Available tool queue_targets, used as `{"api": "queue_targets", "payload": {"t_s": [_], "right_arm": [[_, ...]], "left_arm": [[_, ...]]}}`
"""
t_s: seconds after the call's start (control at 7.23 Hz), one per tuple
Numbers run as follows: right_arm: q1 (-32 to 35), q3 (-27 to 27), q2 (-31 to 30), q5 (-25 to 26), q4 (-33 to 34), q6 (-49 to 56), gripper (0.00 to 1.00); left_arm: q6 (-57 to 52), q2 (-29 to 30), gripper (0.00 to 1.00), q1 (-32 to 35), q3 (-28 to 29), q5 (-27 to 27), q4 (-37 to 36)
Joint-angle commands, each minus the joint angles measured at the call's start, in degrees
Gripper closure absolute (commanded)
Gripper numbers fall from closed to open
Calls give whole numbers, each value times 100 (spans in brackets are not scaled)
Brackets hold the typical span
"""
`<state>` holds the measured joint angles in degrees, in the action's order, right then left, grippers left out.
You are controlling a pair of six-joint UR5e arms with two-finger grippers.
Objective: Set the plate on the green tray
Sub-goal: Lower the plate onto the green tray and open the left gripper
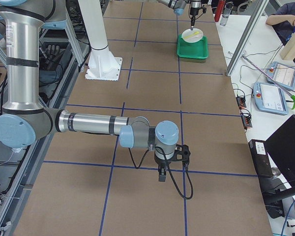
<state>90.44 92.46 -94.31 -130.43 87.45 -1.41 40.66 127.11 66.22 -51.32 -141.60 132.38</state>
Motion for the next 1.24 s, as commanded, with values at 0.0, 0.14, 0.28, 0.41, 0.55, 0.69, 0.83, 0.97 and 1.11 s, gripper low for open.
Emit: {"api": "queue_targets", "payload": {"t_s": [0.0,0.14,0.28,0.41,0.55,0.69,0.83,0.97,1.11], "right_arm": [[0,0,0,0,0,0,0],[0,9,0,0,0,0,0],[0,0,0,0,0,0,0],[0,0,0,0,0,0,0],[0,0,0,0,0,0,0],[0,0,0,0,0,0,0],[0,0,0,0,0,0,0],[0,0,0,0,0,0,0],[0,0,0,0,0,0,0]], "left_arm": [[364,121,100,-355,96,300,358],[364,121,100,-451,174,317,393],[364,95,100,-496,175,317,437],[364,86,100,-487,175,326,464],[364,86,22,-487,175,326,490],[364,68,0,-487,184,492,708],[364,60,0,-487,184,493,719],[364,-80,0,-400,149,450,728],[320,-420,0,-260,-78,284,719]]}}
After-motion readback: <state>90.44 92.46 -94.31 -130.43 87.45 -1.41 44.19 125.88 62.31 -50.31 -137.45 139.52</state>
